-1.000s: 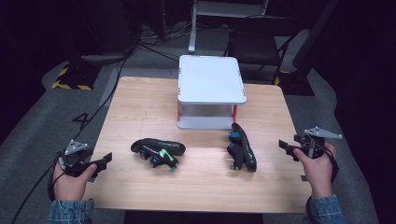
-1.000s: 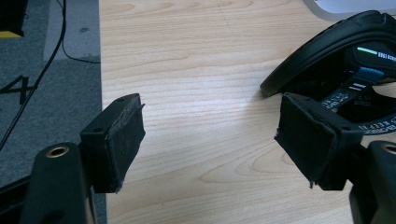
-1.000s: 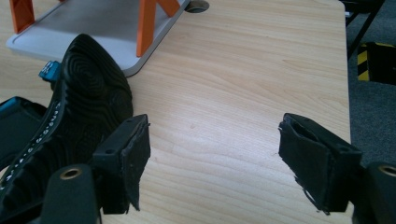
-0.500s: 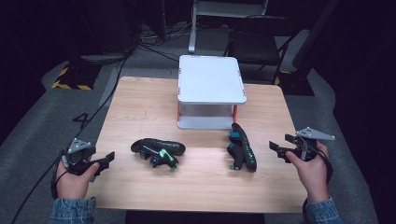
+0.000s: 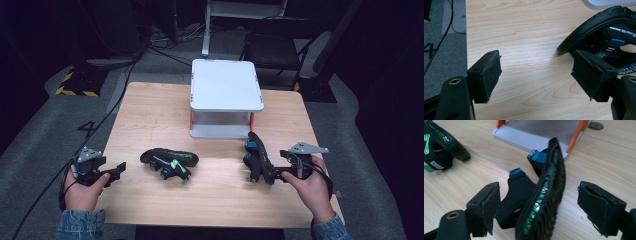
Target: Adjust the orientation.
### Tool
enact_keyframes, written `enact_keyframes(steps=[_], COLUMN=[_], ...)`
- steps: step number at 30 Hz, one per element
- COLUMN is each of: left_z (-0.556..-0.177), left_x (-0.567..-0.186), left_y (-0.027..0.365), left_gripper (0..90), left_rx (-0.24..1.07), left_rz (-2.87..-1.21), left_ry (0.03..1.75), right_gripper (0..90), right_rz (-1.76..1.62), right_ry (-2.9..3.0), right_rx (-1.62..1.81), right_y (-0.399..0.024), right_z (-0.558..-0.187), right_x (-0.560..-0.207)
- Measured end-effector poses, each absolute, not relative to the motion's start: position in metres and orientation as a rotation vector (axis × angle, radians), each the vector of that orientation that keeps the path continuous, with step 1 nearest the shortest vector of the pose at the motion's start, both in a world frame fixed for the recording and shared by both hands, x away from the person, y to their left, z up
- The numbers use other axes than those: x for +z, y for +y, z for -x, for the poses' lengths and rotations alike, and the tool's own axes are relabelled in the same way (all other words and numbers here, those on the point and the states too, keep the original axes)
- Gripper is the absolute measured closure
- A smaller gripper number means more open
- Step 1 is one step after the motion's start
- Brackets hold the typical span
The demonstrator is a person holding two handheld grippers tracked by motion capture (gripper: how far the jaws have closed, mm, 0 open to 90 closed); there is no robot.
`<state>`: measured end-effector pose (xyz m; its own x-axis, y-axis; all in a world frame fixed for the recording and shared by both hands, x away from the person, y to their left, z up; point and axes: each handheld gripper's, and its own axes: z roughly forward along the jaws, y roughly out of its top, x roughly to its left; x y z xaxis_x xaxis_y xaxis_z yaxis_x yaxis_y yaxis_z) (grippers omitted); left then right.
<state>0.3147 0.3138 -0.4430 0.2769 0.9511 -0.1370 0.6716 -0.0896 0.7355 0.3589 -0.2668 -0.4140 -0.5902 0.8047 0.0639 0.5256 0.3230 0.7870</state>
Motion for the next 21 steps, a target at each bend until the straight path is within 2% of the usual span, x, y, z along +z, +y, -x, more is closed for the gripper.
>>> enact_keyframes(steps=[12, 14, 16, 21], left_z=[-0.310, -0.310, -0.310, -0.310], left_x=[-0.447, -0.447, -0.448, -0.449], left_y=[0.316, 0.316, 0.317, 0.316], left_gripper=[23.1, 23.1, 23.0, 23.1], left_rx=[0.498, 0.501, 0.503, 0.504], left_rz=[-1.838, -1.834, -1.832, -1.830], left_ry=[1.487, 1.493, 1.496, 1.502], right_gripper=[15.3, 9.7, 9.3, 15.9], right_rz=[-1.162, -1.251, -1.270, -1.251], right_ry=[2.285, 2.296, 2.296, 2.324], right_rx=[1.031, 1.041, 1.037, 0.980], right_y=[-0.238, -0.238, -0.239, -0.236], right_z=[-0.375, -0.381, -0.384, -0.387], right_x=[-0.449, -0.461, -0.464, -0.475])
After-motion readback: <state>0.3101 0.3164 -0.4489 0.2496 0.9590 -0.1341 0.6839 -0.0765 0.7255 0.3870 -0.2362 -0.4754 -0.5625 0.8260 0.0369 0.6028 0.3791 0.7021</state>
